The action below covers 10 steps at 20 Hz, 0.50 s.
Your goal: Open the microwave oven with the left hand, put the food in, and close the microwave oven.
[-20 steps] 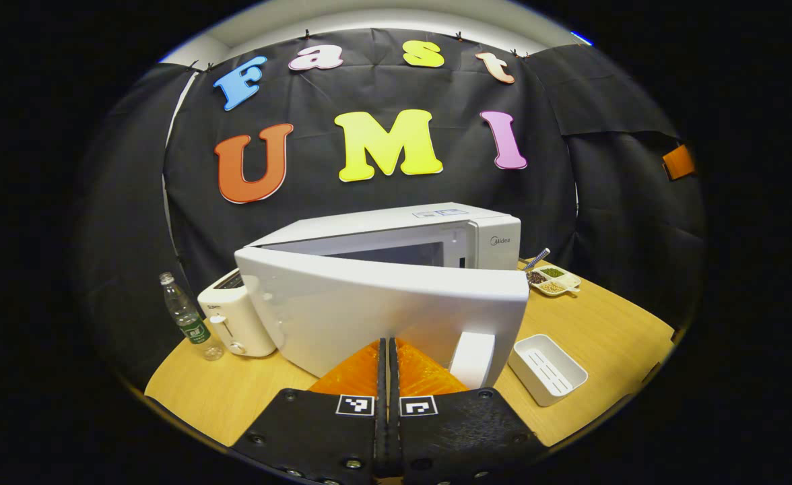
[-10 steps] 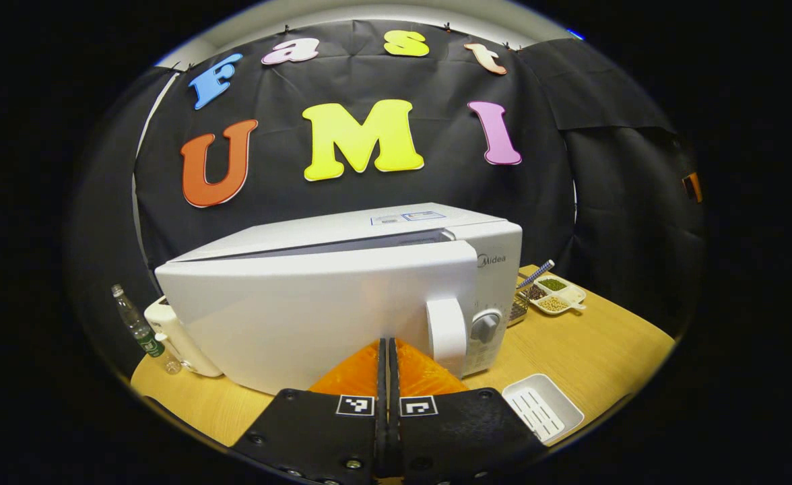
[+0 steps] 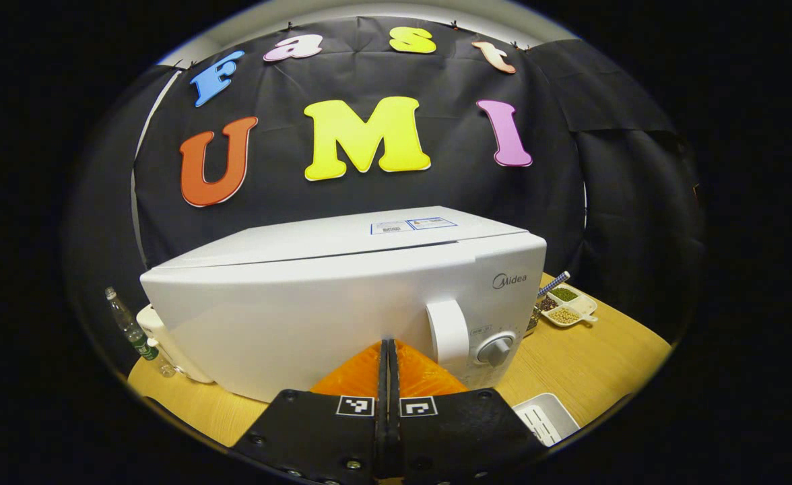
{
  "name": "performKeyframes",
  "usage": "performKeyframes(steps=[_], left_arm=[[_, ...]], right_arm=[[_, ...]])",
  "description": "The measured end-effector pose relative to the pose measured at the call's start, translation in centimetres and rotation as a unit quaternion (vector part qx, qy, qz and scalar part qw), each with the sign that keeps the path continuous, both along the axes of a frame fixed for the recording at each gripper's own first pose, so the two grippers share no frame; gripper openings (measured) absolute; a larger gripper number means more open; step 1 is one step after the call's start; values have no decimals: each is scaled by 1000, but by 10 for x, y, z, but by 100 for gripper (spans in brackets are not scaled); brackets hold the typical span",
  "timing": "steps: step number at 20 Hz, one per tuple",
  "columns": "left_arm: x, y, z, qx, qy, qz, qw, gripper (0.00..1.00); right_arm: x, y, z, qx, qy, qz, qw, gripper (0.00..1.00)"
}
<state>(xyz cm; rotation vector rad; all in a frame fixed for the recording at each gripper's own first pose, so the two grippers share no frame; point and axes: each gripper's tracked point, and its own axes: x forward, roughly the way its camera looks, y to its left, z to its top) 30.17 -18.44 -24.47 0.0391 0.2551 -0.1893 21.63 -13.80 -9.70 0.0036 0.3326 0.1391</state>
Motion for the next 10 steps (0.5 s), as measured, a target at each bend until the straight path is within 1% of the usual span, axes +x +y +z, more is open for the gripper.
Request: performKeyframes(steps=[1,2,3,4,5,6,7,8,9,10], left_arm=[[5,0,-2,1,11,3,1000,0],[1,-1,0,-4,11,10,1000,0],[2,-4,-2,-2,13,5,1000,0],[2,-3,-1,6,12,9,1000,0],[-1,-4,-1,4,15,6,1000,0],[-4,-6,2,0,13,5,1000,0],[-7,-7,6,4,11,4,1000,0],[-11,-6,9,11,5,3,1000,0],[-18,-7,10,14,3,-4,1000,0],[-23,-4,12,23,-2,-5,1000,0]], right_arm=[[0,2,2,2,-2,3,1000,100],[-3,3,1,-2,-3,4,1000,100],[-4,3,3,-4,-5,5,1000,100],[-5,3,4,-4,-5,3,1000,96],[-8,4,5,-3,-5,3,1000,100],[-11,3,5,-3,-7,1,1000,96],[-13,1,6,-3,-10,-3,1000,100],[-16,1,6,-2,-11,-6,1000,100],[-20,2,7,-4,-13,-7,1000,96],[-24,1,5,-7,-13,-10,1000,100]])
